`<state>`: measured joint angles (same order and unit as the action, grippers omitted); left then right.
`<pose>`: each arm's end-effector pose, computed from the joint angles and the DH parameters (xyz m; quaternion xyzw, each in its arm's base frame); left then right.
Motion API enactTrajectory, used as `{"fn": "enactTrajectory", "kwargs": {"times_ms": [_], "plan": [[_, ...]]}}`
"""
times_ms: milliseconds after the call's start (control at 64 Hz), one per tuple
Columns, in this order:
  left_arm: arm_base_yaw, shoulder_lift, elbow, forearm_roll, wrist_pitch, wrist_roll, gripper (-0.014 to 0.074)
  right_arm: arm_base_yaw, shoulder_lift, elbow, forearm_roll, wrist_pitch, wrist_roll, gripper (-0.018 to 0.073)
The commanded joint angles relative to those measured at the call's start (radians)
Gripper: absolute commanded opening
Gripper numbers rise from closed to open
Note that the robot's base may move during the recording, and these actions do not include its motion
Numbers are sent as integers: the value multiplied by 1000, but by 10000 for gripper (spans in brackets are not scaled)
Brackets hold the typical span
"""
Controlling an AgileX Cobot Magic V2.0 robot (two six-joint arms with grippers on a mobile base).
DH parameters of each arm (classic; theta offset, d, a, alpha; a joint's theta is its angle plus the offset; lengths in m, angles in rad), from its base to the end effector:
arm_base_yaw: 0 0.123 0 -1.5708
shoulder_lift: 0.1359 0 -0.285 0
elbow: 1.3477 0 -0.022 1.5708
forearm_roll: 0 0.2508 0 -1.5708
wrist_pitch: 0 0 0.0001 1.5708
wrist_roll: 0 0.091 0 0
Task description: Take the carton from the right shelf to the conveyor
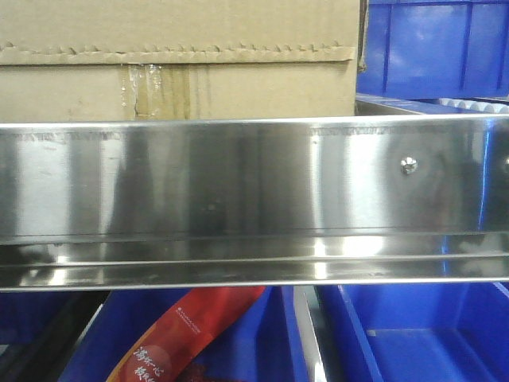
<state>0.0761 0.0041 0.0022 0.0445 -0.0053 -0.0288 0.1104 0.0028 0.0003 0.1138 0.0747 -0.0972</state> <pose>0.0565 0.0043 0.2127 -0.0203 0.6757 0.0337 0.7361 0.0564 0.0070 0.2062 -0.0361 0.7027 0.0480 0.7090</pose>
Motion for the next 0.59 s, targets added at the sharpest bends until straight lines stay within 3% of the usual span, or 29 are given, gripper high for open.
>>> {"fn": "enactTrajectory", "kwargs": {"times_ms": [0,578], "plan": [[-4,-4,-2,-1,-20,2,14,1,-3,0,-6,-23,-6,-75],[-2,-4,-2,6,-22,2,14,1,-3,0,-6,-63,-6,-75]]}}
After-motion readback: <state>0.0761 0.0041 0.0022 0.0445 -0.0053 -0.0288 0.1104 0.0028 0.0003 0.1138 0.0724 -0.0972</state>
